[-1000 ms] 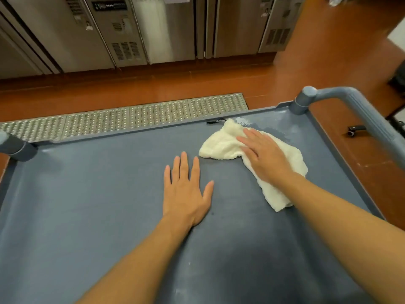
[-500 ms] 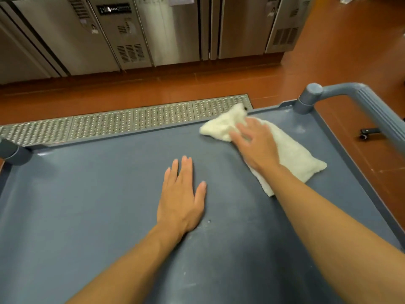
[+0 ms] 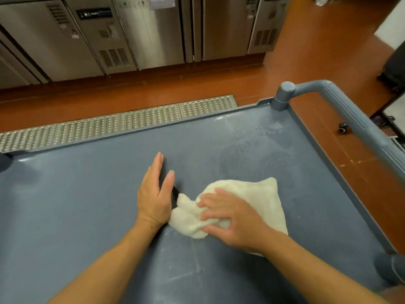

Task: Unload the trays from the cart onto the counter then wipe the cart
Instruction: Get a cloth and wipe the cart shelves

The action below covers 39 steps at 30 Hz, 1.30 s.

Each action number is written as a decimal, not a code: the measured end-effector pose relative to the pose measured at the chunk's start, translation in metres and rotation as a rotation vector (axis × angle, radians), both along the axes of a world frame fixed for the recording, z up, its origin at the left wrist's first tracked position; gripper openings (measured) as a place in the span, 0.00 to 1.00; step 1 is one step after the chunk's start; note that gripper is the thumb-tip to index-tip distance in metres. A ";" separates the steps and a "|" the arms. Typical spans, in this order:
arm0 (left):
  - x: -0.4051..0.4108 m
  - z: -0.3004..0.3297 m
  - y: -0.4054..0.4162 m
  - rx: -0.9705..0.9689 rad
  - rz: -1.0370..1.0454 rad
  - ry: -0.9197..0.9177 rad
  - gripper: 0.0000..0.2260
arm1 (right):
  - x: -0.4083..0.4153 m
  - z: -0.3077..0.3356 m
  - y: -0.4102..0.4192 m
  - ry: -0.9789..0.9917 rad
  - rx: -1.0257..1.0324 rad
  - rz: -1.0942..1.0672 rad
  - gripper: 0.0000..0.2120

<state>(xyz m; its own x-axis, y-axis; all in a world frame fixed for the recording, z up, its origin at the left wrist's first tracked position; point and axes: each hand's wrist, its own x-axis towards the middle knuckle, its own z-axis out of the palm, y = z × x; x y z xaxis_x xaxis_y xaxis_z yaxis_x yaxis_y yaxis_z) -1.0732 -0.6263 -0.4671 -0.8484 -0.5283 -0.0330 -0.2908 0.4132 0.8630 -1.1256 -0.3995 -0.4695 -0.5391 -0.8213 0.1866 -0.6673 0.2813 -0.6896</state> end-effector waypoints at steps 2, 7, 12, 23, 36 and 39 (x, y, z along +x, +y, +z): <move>-0.001 -0.004 0.000 -0.119 -0.071 -0.059 0.38 | 0.009 0.001 0.021 0.003 0.052 -0.003 0.08; -0.006 -0.009 0.006 -0.434 -0.216 -0.157 0.38 | 0.001 -0.006 0.033 0.119 0.107 -0.002 0.13; -0.006 -0.008 0.010 -0.450 -0.242 -0.180 0.36 | -0.062 -0.012 -0.004 0.216 0.055 -0.093 0.15; -0.015 -0.015 0.020 -0.716 -0.255 -0.336 0.30 | -0.231 -0.003 0.067 0.234 0.157 -0.774 0.11; -0.019 -0.012 0.027 -0.749 -0.284 -0.347 0.32 | -0.136 0.008 -0.149 0.236 0.010 -0.075 0.08; -0.014 -0.010 0.026 -0.733 -0.237 -0.333 0.30 | -0.149 0.005 -0.136 0.204 0.024 -0.052 0.10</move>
